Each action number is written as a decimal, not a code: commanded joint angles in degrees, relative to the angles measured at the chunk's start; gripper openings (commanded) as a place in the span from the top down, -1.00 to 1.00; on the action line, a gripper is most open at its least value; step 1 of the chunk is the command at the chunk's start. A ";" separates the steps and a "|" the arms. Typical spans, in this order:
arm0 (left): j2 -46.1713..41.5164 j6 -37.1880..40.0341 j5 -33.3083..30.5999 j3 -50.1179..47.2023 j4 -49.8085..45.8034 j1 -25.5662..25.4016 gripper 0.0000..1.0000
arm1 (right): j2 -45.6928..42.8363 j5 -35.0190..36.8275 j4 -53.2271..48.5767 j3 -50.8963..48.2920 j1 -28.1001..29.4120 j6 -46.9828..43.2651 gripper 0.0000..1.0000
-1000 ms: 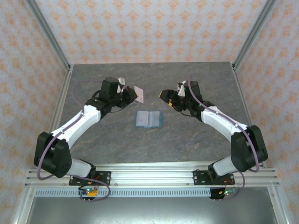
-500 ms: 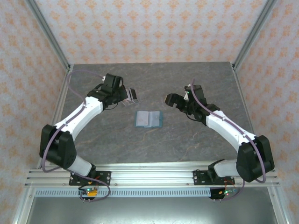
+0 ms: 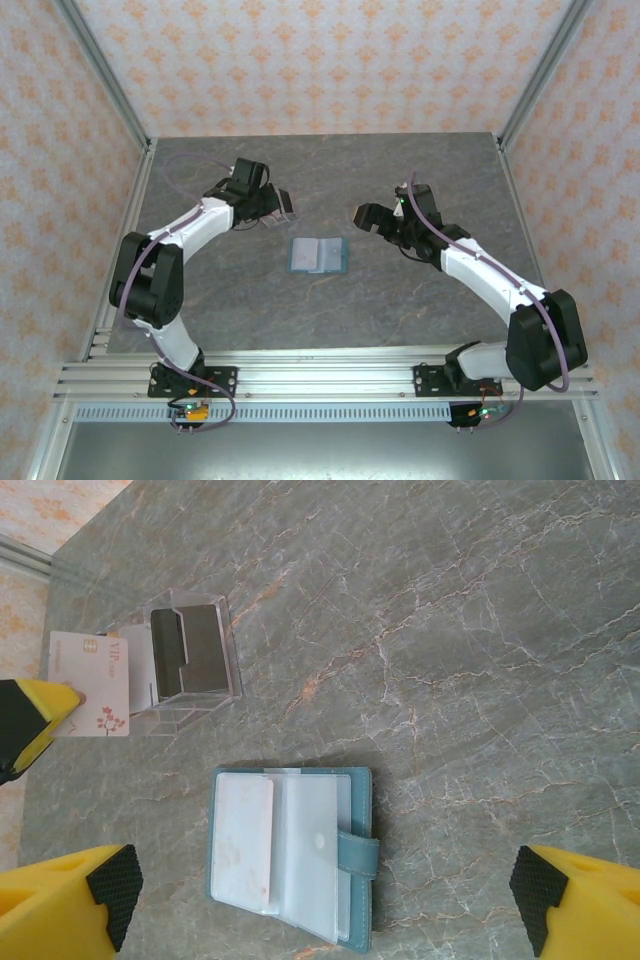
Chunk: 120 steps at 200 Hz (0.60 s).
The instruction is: Take the credit cards out of the card holder
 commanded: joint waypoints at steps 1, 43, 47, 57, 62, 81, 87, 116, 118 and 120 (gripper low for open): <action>0.78 -0.26 -0.86 2.36 2.06 0.26 1.00 | 0.50 -0.26 0.15 -0.33 -0.19 0.36 -0.94; 2.00 -0.80 -3.38 2.90 1.95 0.28 1.00 | 1.01 -0.22 -0.05 -0.23 -0.14 0.69 -0.93; 2.14 -0.90 -3.41 2.97 1.91 0.34 1.00 | 1.01 -0.18 -0.07 -0.23 -0.15 0.69 -0.93; 2.72 -1.03 -3.38 3.08 2.09 0.24 1.00 | 1.07 -0.18 -0.14 -0.23 -0.17 0.73 -0.93; 3.01 -1.23 -3.52 3.06 2.06 0.29 1.00 | 1.05 -0.13 -0.22 -0.19 -0.17 0.76 -0.93; 3.25 -1.57 -5.32 2.70 2.79 0.35 1.00 | 1.05 -0.09 -0.34 -0.22 -0.14 0.67 -0.93; 3.40 -1.68 -5.45 2.63 2.97 0.33 1.00 | 1.07 -0.12 -0.36 -0.29 -0.13 0.66 -0.93; 4.65 -2.27 -4.73 2.94 3.72 0.46 1.00 | 1.18 -0.14 -0.40 -0.22 -0.18 0.71 -0.93; 4.73 -2.34 -4.70 2.90 3.73 0.46 1.00 | 1.17 -0.13 -0.37 -0.18 -0.14 0.77 -0.93; 4.82 -2.34 -4.68 2.91 3.75 0.46 1.00 | 1.23 -0.13 -0.39 -0.19 -0.13 0.76 -0.93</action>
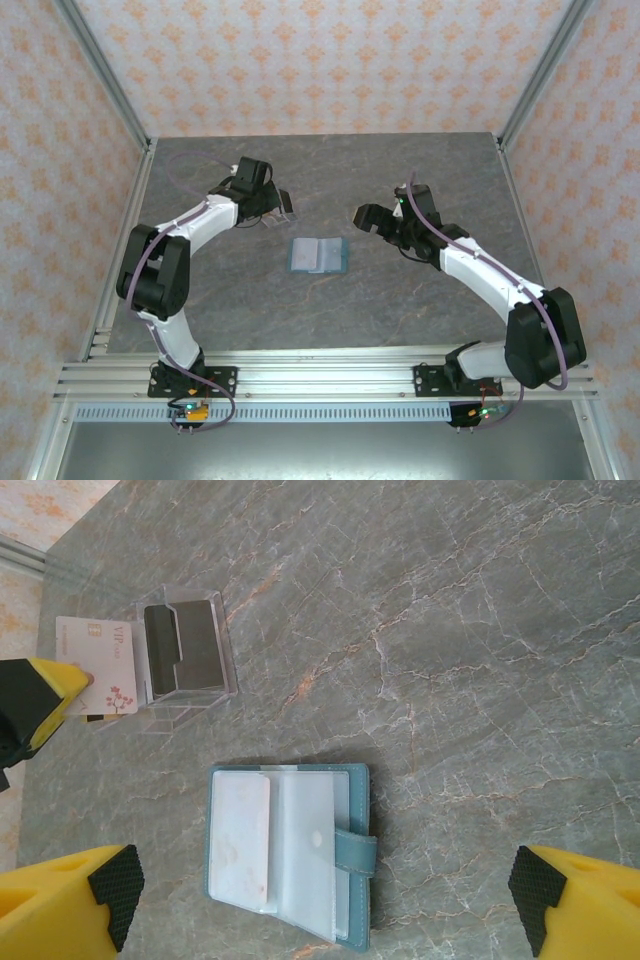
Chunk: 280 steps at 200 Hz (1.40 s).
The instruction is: Take the credit cards out of the card holder
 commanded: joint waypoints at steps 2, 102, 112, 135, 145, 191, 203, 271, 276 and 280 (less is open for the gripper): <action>1.32 -1.27 -1.83 1.27 1.77 0.46 1.00 | 0.59 0.07 -0.37 -0.20 -0.13 0.32 -0.93; 1.11 -0.45 -0.27 2.24 0.65 0.46 0.61 | 0.85 -0.15 -0.65 -0.01 -0.18 0.53 -0.92; -0.07 -0.66 -0.11 2.33 -0.11 0.45 0.53 | 0.79 -0.47 -0.61 0.09 -0.15 0.25 -0.92; -3.28 -0.61 -0.15 3.05 -2.93 0.46 0.39 | 1.17 -3.75 -0.53 1.02 -0.13 -1.92 -0.84; -4.90 -0.48 -0.57 3.14 -4.57 0.53 0.31 | 1.28 -4.65 -0.71 1.42 -0.13 -2.63 -0.82; -14.82 -1.72 -3.29 -0.53 -12.50 0.89 -0.03 | 3.84 -1.01 -5.58 5.17 4.12 -3.62 -0.71; -17.86 -2.31 -4.05 -2.59 -14.46 0.90 -0.14 | 5.26 1.34 -7.38 6.83 7.15 -3.64 -0.68; -34.47 -3.78 -7.27 -16.73 -21.88 2.03 -0.63 | 17.95 10.25 -14.74 16.56 19.90 1.82 -0.38; -35.35 -3.91 -6.82 -17.63 -21.73 2.24 -0.66 | 19.19 10.66 -15.48 17.44 20.43 2.28 -0.36; -35.96 -3.91 -6.32 -18.61 -21.64 2.36 -0.68 | 20.10 10.78 -16.05 18.10 20.74 2.55 -0.34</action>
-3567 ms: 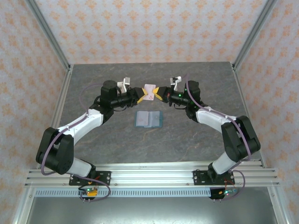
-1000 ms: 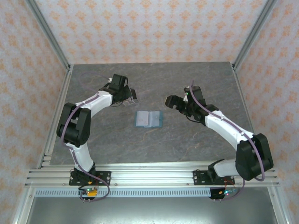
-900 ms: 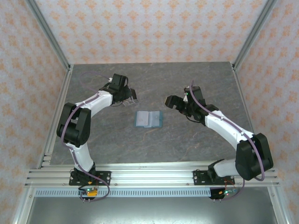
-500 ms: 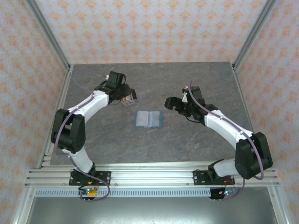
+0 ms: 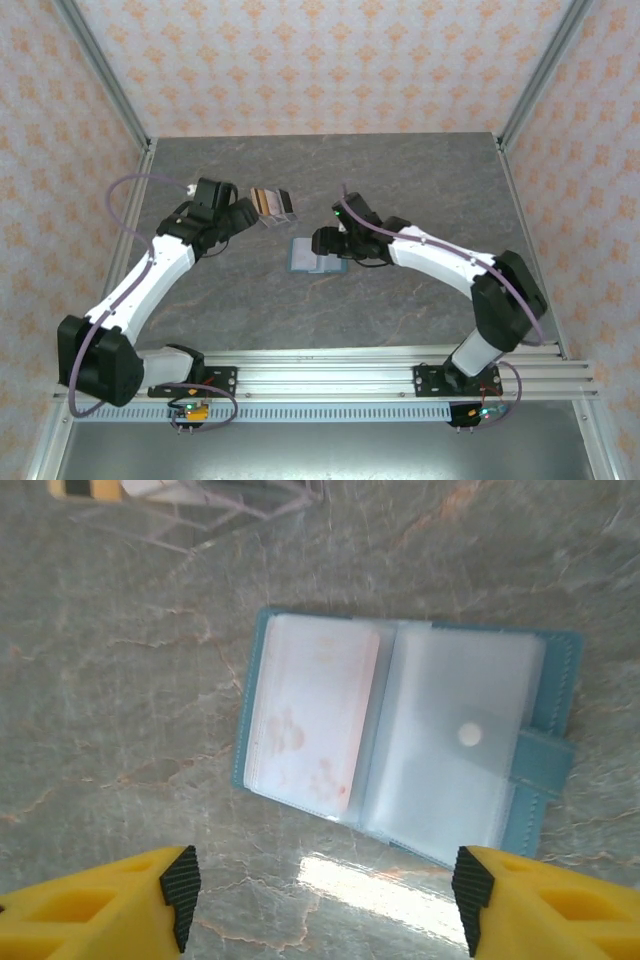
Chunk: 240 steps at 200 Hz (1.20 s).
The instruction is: Take the credit cards out of the card holder
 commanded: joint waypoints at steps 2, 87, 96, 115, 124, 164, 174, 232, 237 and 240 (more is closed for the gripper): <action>-4.26 -0.94 -0.94 -4.77 -3.48 1.07 -0.69 | 4.55 5.22 -5.83 4.32 2.07 2.72 -0.34; -6.40 1.41 7.14 -10.61 -0.28 1.97 -1.00 | 17.98 9.00 -12.74 15.66 4.45 9.11 -0.10; -5.72 1.62 7.95 -10.19 -0.25 1.98 -1.00 | 18.92 9.30 -13.59 16.38 4.45 9.17 -0.07; -4.79 1.52 9.72 -10.37 1.01 1.97 -1.00 | 20.21 9.49 -13.72 16.56 4.24 9.26 -0.05; -4.41 1.93 11.39 -10.80 2.48 1.98 -1.00 | 20.66 9.54 -14.08 16.68 4.03 9.13 -0.02; -0.44 3.39 18.91 -9.77 6.55 1.97 -0.97 | 21.19 10.07 -15.01 16.44 2.79 7.62 0.06; 0.49 2.92 19.90 -9.66 7.56 1.92 -0.95 | 21.46 10.16 -15.29 15.93 2.46 7.32 0.09; 6.20 -0.77 28.52 -10.76 14.99 1.54 -0.66 | 22.81 7.99 -12.47 12.71 1.73 6.78 0.12; 6.59 -1.16 29.11 -11.06 15.89 1.38 -0.61 | 22.89 7.94 -12.21 12.50 1.73 6.78 0.12; 6.84 -1.45 29.37 -11.20 16.31 1.25 -0.58 | 22.89 7.85 -12.08 12.27 1.73 6.75 0.12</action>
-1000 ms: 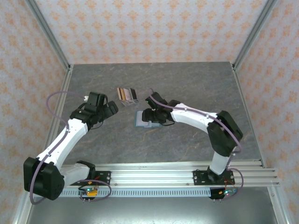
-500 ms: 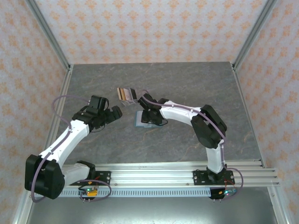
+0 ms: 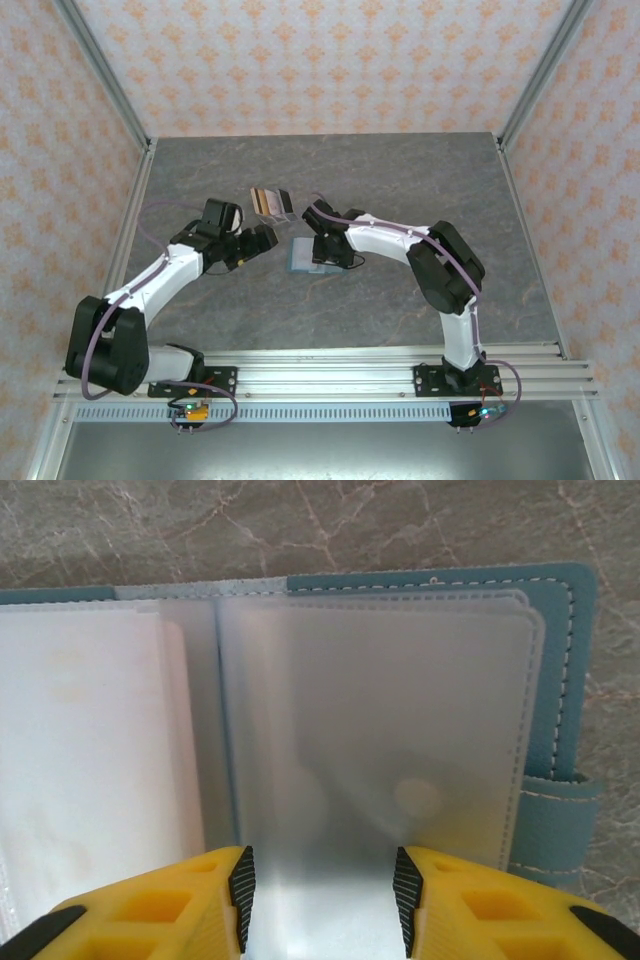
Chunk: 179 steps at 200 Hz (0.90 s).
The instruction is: Take the credit cards out of the card holder
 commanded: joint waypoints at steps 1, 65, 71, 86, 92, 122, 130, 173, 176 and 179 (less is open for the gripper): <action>1.68 -2.01 4.75 -0.06 5.36 -0.03 -0.57 | 1.82 0.06 0.15 -1.75 -0.17 -0.88 0.12; 6.17 -4.43 0.67 0.27 7.59 -4.58 -0.28 | -5.49 -2.36 4.70 -4.93 -0.61 -4.20 0.08; 6.27 -4.71 0.39 0.26 8.05 -4.85 -0.27 | -6.21 -2.95 5.07 -4.93 -0.61 -4.67 0.06; 6.65 -5.18 -0.06 0.13 9.51 -5.71 -0.27 | -6.16 -5.06 5.22 -4.29 -0.61 -5.72 -0.04; 7.09 -5.35 -0.08 0.25 9.97 -5.98 -0.26 | -5.68 -5.81 5.17 -3.89 -0.55 -5.92 -0.08; 9.92 -6.16 1.10 1.02 11.82 -6.99 -0.14 | -3.06 -6.96 5.04 -3.01 -0.62 -5.33 -0.13; 10.55 -6.25 1.23 1.25 12.26 -7.13 -0.11 | -2.51 -6.64 4.81 -2.95 -0.61 -5.26 -0.13; 14.71 -7.39 3.87 2.14 15.56 -8.11 0.05 | 0.37 -2.97 0.88 -1.35 -0.69 -5.46 -0.05; 15.04 -7.47 4.16 2.23 15.77 -8.26 0.07 | 0.57 -2.66 0.69 -1.25 -0.70 -5.46 -0.04; 15.34 -7.55 4.40 2.35 15.83 -8.35 0.08 | 0.77 -2.39 0.45 -1.28 -0.70 -5.46 -0.03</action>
